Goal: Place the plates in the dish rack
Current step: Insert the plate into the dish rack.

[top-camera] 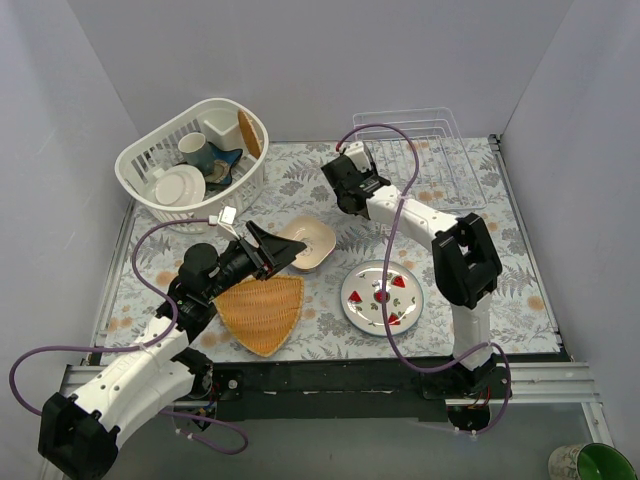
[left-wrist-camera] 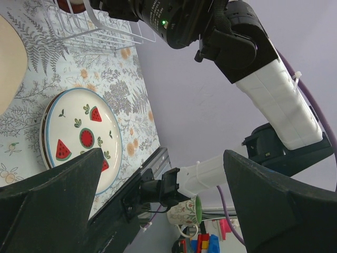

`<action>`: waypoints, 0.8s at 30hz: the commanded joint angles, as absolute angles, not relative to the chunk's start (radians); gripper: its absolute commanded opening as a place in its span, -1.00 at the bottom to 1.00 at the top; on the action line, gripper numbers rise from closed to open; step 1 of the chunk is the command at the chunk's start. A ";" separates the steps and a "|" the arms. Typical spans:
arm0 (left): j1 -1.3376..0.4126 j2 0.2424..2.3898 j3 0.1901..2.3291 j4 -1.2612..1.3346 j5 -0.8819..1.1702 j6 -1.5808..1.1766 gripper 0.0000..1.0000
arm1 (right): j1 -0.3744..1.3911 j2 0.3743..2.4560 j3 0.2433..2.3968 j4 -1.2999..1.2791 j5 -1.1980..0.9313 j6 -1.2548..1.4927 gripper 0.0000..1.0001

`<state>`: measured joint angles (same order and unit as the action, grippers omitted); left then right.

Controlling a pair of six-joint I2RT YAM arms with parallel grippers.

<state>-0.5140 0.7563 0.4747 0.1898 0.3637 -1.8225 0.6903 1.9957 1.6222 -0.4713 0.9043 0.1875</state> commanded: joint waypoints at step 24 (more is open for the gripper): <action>-0.514 0.837 0.561 0.137 0.390 -1.711 0.96 | 0.707 1.412 1.378 -0.509 0.611 0.242 -0.09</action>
<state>-0.5140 0.7979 0.4900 0.1768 0.3702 -1.7893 0.7048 1.5520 1.4315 -0.4797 0.6384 0.1837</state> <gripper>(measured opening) 0.981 0.458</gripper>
